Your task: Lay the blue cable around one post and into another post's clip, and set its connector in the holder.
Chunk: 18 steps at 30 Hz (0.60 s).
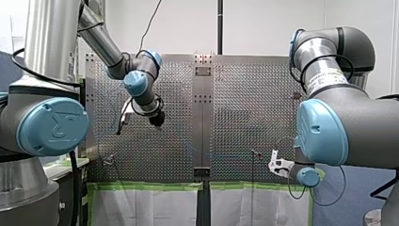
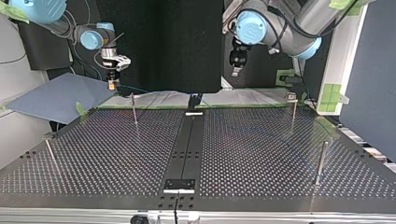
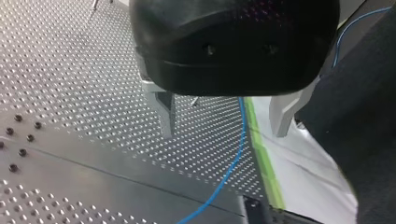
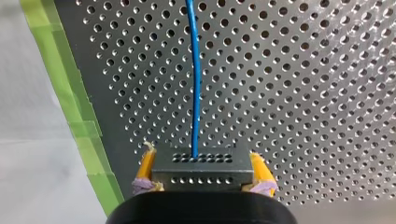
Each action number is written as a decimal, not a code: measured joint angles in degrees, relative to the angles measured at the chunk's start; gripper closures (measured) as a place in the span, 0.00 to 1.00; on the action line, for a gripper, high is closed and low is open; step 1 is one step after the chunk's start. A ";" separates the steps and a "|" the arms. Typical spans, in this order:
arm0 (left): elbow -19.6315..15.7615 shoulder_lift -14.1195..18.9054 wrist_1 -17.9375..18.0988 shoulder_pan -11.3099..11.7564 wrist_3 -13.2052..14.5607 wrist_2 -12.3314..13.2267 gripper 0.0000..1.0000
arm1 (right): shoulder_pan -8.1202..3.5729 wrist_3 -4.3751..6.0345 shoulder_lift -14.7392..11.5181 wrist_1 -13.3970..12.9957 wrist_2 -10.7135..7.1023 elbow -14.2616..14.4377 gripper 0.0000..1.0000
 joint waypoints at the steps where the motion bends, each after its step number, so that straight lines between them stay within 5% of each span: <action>1: 0.60 -0.59 0.56 -0.59 -0.11 -0.59 0.00 | -0.04 -0.01 0.00 0.03 0.00 0.00 1.00; 10: 4.73 -4.74 4.72 -4.74 -0.60 -4.25 0.00 | -0.24 -0.19 0.00 -0.53 -0.21 -0.04 1.00; 18: 7.76 -8.57 8.56 -8.57 -0.42 -4.44 0.00 | -0.70 -0.38 -0.01 -0.02 -0.63 -0.80 1.00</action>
